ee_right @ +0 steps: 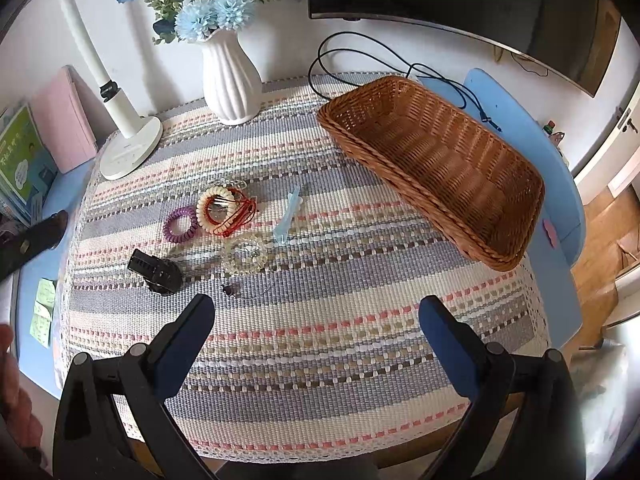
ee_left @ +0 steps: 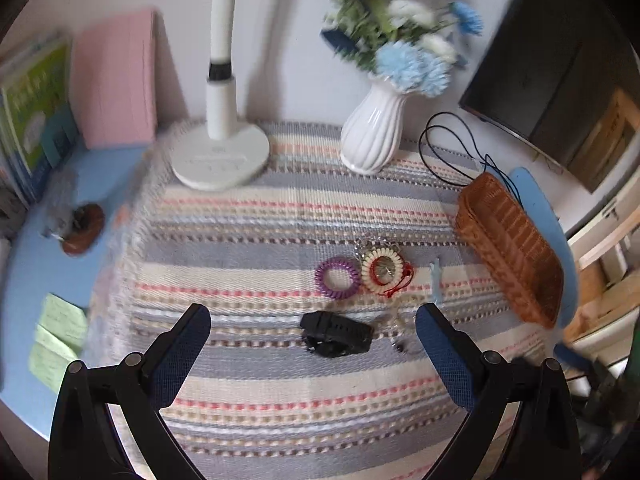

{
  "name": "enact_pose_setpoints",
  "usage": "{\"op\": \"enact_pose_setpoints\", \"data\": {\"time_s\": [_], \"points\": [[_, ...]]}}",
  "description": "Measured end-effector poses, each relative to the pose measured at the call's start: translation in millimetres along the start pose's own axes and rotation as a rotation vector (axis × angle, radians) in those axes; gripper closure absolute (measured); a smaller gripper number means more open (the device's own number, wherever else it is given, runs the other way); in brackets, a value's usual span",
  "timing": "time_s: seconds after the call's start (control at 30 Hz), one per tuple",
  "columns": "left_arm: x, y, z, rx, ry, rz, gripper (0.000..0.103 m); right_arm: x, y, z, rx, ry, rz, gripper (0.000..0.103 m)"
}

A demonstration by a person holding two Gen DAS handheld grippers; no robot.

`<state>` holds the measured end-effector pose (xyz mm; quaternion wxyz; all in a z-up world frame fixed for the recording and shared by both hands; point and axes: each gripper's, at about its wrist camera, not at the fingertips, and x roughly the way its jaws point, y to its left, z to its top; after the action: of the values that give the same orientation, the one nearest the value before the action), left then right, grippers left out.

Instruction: Organize jewelry

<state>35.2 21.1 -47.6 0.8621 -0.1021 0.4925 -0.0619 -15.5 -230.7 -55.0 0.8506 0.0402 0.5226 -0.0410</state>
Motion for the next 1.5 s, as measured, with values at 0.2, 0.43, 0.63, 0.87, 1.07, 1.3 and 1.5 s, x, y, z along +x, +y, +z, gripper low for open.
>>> {"op": "enact_pose_setpoints", "data": {"time_s": [0.2,0.43,0.63,0.87,1.07,1.3,1.5], "points": [[58.0,-12.9,1.7,-0.023,0.080,0.025,0.001,4.8,-1.8,-0.5,-0.009,0.018,0.003,0.001],[89.8,-8.5,-15.5,-0.002,0.176,0.112,0.006,10.8,-9.3,-1.6,-0.006,0.037,-0.007,0.001],[73.8,32.2,-50.4,-0.072,0.215,0.118,0.006,16.1,-14.4,0.4,0.013,0.044,-0.002,0.001],[51.3,26.1,-30.7,-0.107,0.095,-0.005,0.006,25.3,3.2,-1.1,-0.015,0.068,0.020,0.001],[92.7,-14.1,-18.7,0.012,0.129,0.107,0.008,26.7,18.5,-5.7,-0.068,0.079,0.032,0.001],[71.0,37.9,-48.4,-0.080,0.155,0.103,0.012,29.2,10.9,-9.0,-0.061,0.082,0.022,0.001],[63.4,99.5,-60.7,-0.214,0.135,0.091,0.013,37.1,14.5,-7.9,-0.061,0.100,0.034,0.001]]}}
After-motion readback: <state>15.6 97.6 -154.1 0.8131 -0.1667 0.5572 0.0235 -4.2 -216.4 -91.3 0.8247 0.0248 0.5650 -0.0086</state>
